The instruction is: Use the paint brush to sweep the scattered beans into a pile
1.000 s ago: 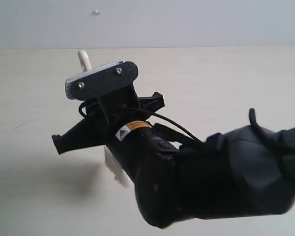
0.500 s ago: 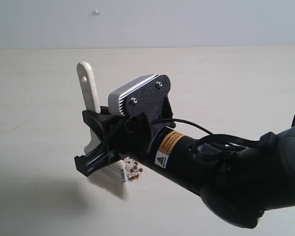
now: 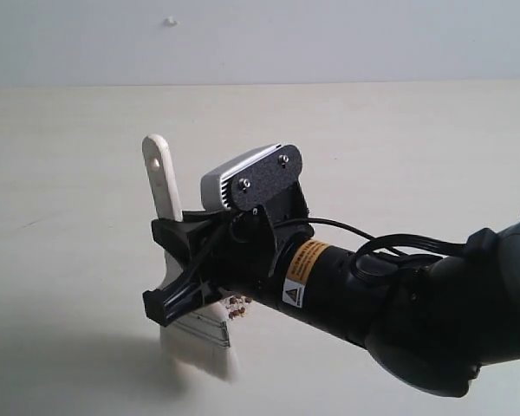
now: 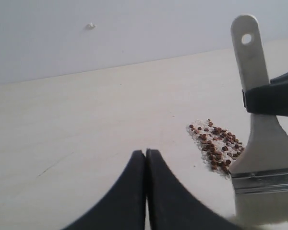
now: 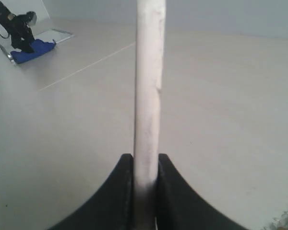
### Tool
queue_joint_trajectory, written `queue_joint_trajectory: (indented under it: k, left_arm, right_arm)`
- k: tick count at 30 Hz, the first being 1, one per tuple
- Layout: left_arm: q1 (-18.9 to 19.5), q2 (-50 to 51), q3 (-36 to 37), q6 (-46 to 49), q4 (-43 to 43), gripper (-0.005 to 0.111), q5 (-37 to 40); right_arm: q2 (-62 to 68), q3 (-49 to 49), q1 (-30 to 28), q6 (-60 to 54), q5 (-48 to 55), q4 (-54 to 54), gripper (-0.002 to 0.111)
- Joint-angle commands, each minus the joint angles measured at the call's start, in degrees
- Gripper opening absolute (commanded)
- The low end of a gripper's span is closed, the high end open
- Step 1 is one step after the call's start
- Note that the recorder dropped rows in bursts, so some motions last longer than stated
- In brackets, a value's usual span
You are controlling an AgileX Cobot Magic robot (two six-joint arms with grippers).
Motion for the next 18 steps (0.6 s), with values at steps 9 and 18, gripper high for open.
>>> queue_joint_trajectory:
  k: [9,18]
  left_arm:
    - [-0.2,-0.2,0.2,0.2,0.2,0.0,0.0]
    - [-0.2,-0.2,0.2,0.2,0.2,0.0,0.0]
  right_arm:
    - [-0.8,0.2,-0.4,-16.3,5.2,17.8,0.0]
    - [-0.8,0.1,-4.7,-16.8,3.5,12.4,0.0]
